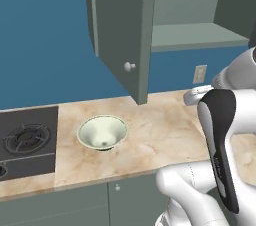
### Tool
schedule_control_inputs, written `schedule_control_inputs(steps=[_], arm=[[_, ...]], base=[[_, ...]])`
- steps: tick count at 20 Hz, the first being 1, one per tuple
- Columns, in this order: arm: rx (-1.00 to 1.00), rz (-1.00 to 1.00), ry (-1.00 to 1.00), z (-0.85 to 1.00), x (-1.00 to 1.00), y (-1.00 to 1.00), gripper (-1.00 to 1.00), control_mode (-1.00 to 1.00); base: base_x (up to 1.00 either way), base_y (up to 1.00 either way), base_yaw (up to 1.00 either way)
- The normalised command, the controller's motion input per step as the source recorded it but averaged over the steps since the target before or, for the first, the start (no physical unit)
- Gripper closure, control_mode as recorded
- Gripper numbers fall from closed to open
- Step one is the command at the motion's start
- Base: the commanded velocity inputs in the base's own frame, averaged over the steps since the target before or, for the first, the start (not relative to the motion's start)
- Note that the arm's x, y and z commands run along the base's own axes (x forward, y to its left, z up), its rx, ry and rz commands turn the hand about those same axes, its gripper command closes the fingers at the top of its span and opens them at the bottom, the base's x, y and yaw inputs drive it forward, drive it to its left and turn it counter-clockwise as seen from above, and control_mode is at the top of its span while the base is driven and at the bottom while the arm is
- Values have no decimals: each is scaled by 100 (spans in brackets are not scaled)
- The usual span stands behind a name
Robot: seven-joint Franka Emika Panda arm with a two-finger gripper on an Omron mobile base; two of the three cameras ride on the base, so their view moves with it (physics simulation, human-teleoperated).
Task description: Open the cabinet and move the ladle to the pot. Then close the cabinet.
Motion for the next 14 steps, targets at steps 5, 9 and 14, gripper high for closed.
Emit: schedule_control_inputs(steps=[5, 9, 14], arm=[[0, 0, 0, 0, 0, 0, -100, 100], [0, 0, 0, 0, 0, 0, -100, 100], [0, 0, 0, 0, 0, 0, -100, 100]], base=[[30, -30, 0], [11, -52, 0], [5, -49, 0]])
